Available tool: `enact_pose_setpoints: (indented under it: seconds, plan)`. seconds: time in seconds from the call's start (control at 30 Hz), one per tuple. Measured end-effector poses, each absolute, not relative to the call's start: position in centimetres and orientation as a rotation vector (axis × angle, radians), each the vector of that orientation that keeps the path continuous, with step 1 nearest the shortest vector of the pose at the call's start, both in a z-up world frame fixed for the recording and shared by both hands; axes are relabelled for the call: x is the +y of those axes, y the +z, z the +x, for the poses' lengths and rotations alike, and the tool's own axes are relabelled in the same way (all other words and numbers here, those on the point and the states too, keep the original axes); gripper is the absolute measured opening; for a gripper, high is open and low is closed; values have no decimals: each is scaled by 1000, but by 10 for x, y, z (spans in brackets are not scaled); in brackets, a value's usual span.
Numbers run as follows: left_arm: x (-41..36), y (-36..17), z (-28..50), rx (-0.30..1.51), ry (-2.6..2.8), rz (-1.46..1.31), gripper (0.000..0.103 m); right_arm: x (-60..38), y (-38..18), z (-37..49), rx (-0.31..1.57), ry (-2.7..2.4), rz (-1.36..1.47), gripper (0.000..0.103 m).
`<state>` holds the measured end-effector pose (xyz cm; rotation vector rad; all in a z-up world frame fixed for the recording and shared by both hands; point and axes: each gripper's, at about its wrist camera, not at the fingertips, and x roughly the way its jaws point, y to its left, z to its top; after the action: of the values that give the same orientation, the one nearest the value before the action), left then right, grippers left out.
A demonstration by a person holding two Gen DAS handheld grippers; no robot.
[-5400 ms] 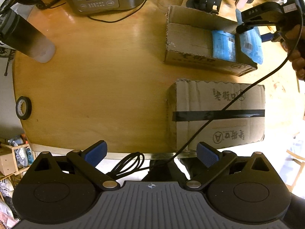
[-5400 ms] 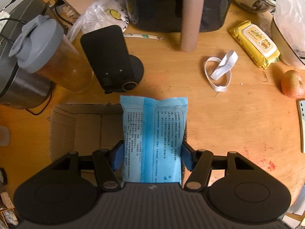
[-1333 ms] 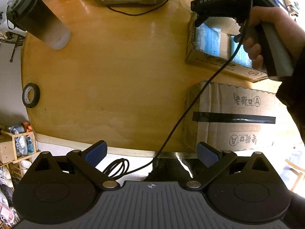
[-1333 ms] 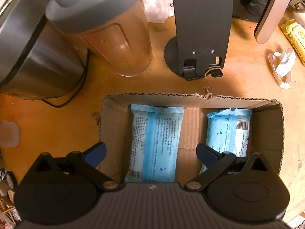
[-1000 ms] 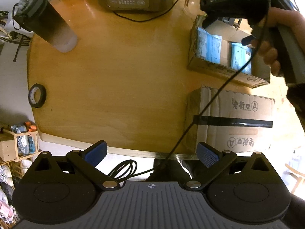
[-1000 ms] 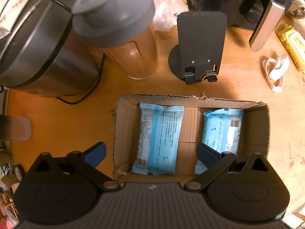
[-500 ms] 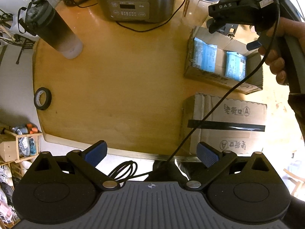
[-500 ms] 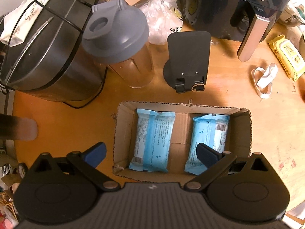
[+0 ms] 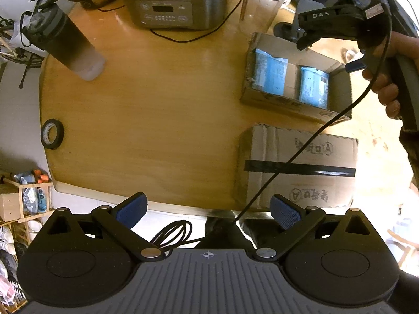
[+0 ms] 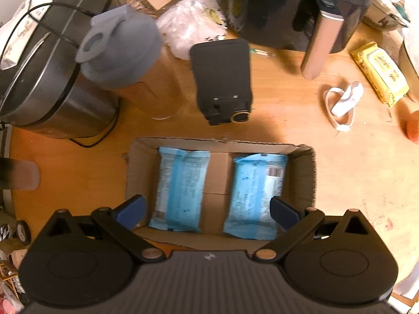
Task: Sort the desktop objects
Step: 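Raise the open right gripper and withdraw it from the box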
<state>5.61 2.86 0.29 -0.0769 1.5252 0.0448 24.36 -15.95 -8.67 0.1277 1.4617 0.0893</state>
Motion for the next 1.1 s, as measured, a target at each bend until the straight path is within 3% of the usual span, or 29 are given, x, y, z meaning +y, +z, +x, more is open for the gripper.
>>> enact_pose_setpoints:
  seconds: [1.1]
  plan:
    - [-45, -6, 58, 1548, -1, -50, 103, -272, -105, 241, 1469, 11, 121, 103]
